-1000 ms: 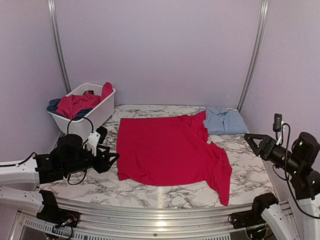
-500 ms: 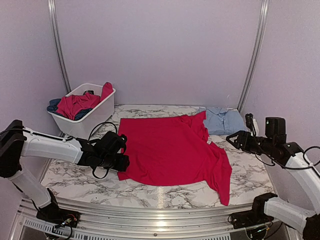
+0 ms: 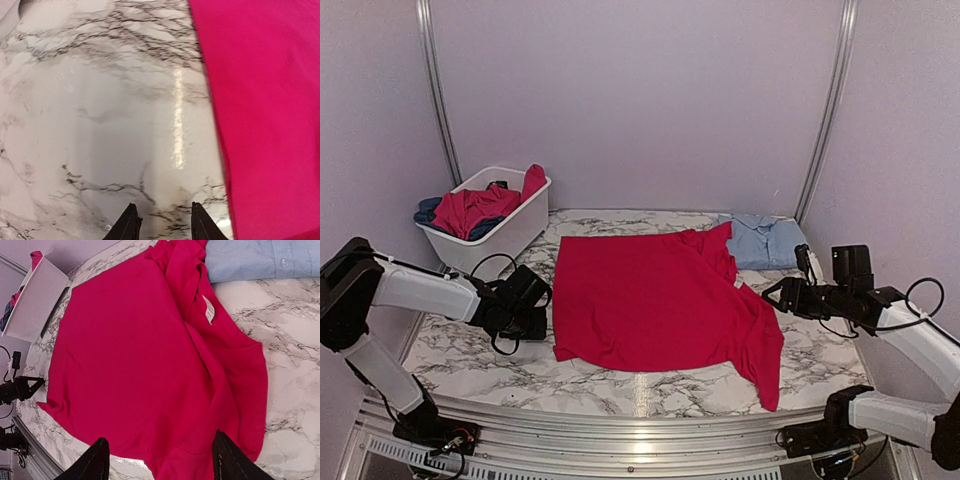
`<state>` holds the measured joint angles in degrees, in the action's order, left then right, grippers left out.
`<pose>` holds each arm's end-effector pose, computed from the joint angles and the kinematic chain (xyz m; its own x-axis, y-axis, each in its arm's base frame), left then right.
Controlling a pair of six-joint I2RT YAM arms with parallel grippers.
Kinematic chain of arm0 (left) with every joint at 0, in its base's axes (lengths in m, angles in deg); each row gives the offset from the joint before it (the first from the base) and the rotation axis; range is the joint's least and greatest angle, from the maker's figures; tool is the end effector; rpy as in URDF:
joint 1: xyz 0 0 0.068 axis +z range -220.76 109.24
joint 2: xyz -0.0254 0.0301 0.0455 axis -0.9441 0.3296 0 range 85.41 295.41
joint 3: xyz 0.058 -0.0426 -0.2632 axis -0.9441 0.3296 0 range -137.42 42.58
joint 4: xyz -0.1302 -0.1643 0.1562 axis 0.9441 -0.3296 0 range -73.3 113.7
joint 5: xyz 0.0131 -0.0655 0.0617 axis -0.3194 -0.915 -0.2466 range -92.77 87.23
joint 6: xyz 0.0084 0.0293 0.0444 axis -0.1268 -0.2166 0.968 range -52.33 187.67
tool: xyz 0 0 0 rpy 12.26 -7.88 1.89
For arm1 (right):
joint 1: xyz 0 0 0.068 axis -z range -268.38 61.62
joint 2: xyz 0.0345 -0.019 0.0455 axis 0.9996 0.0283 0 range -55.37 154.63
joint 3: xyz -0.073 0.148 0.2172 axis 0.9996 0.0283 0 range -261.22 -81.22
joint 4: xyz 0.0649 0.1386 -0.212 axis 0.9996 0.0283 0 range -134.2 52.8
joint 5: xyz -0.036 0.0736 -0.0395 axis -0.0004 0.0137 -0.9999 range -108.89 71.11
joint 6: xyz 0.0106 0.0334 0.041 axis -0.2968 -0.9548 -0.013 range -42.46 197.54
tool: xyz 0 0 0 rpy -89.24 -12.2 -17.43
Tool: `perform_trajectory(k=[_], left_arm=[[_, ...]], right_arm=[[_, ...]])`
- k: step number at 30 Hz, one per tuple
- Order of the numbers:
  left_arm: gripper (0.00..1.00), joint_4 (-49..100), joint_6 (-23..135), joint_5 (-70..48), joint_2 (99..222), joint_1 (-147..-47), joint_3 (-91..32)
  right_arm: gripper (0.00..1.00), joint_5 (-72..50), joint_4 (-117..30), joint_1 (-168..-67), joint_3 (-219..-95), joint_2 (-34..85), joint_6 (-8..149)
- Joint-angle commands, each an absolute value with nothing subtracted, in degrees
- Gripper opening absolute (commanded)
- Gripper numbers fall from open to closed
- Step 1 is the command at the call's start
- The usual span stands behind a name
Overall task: Fold and stack the mixed laundry pile
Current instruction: Flatten out the crumpled T-shirt at the center of the board, then pick up the crumpled T-shirt from the center of the board.
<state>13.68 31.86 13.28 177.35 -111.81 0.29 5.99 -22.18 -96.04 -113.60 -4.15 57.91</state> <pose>0.2235 -0.1817 0.1362 -0.8356 -0.0179 -0.5491 0.0457 0.9938 -0.1018 0.1826 0.0398 0.2274 -0.7573 0.2057 -0.6199 -0.1931 0.8362 0.5134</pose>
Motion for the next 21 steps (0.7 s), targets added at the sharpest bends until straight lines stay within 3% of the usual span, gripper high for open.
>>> perform_trajectory(k=[1,5,13,21], left_arm=[[0.35,6.7,23.3,16.8,168.9,-106.4,9.5],[0.35,7.4,31.1,15.8,163.2,-107.9,4.9],[0.23,12.7,40.7,6.8,174.4,-114.1,-10.4],[0.16,18.9,36.1,-2.1,183.7,-114.1,-8.1]], right_arm=[[0.64,4.6,-24.2,-96.8,-113.8,-4.1,57.3],[0.63,6.2,-25.4,-97.4,-113.4,-3.0,57.4],[0.62,6.0,-27.8,-97.9,-113.7,-2.0,56.7],[0.62,7.0,-30.6,-97.9,-114.3,1.1,56.5]])
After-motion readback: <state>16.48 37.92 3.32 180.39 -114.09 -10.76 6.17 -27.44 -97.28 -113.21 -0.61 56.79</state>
